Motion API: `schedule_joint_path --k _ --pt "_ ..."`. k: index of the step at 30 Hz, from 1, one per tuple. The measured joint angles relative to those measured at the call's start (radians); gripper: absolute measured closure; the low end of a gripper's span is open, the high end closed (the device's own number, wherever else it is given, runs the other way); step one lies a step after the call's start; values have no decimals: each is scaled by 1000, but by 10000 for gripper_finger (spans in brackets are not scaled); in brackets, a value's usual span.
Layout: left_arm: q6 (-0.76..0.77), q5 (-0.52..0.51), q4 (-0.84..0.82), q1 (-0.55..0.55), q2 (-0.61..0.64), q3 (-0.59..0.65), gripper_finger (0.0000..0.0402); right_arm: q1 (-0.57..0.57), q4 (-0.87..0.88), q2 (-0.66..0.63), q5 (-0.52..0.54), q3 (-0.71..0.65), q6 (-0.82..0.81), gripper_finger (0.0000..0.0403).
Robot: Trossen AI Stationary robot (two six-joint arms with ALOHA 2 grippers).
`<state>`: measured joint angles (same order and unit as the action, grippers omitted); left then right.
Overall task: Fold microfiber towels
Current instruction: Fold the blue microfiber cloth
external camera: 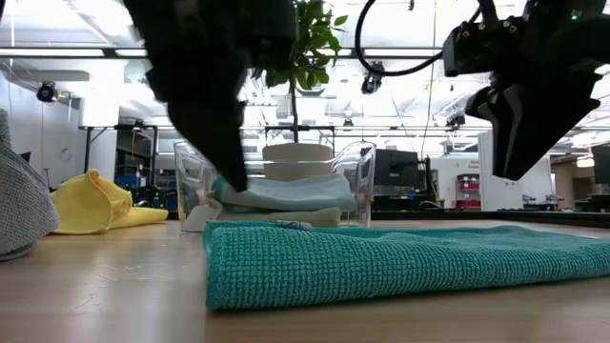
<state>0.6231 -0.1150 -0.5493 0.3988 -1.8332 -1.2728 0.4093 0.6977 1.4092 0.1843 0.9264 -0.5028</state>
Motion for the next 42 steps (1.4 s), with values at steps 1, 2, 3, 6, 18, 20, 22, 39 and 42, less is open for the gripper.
schedule_joint_path --k 1,2,3,6,18,20,22,39,42 --pt "0 0 28 0 0 0 284 5 -1 -1 1 -2 -34 308" --pt "-1 0 71 0 0 2 283 12 0 -2 1 -4 -67 308" --pt "-4 -1 122 2 0 4 283 19 -1 -4 0 -8 -96 307" --pt "-11 -2 239 7 -8 16 283 39 0 -15 1 -26 -180 295" --pt "26 -58 279 17 -81 26 283 86 -30 -166 -9 -201 -489 178" --pt "28 -58 282 20 -95 26 283 91 -92 -192 -27 -245 -534 160" --pt "34 -58 281 20 -108 26 283 93 -172 -211 -54 -293 -563 143" --pt "53 -55 279 22 -117 29 283 92 -719 -196 -140 -542 -612 102" --pt "53 -55 279 22 -117 29 283 92 -821 -194 -138 -576 -614 109"
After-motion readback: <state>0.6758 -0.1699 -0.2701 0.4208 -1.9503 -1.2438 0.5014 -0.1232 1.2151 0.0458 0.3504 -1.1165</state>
